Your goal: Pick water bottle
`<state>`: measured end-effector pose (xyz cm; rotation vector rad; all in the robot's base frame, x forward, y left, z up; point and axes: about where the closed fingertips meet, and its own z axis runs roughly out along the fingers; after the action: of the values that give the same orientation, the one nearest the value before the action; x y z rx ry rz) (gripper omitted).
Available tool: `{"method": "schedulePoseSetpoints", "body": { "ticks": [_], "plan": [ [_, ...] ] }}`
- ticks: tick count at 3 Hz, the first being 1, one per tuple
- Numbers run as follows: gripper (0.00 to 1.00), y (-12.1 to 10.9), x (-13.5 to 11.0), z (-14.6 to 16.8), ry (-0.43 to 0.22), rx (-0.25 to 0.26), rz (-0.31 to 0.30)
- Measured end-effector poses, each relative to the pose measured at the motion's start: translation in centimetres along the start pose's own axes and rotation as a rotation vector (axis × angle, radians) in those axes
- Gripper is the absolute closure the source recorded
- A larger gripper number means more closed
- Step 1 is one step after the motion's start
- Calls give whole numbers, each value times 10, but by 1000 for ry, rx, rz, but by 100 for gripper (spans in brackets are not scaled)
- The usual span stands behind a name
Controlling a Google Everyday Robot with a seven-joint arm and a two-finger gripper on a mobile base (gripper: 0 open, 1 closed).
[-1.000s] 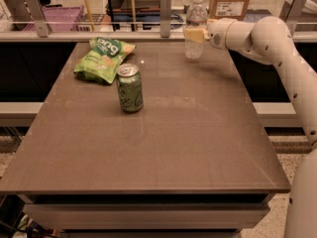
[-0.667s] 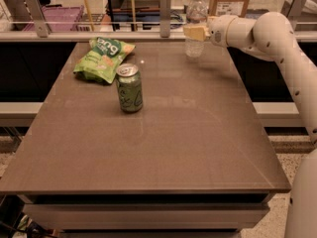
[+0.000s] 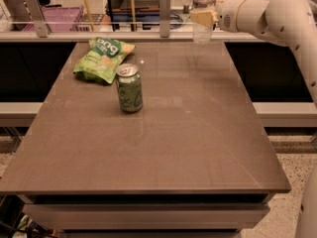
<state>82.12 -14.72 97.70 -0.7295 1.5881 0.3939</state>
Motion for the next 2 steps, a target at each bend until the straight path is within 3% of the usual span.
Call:
{"method": "schedulePoseSetpoints", "body": {
  "ticks": [2],
  "plan": [
    [100,-6,-45,-17,-31,64,-91]
  ]
}}
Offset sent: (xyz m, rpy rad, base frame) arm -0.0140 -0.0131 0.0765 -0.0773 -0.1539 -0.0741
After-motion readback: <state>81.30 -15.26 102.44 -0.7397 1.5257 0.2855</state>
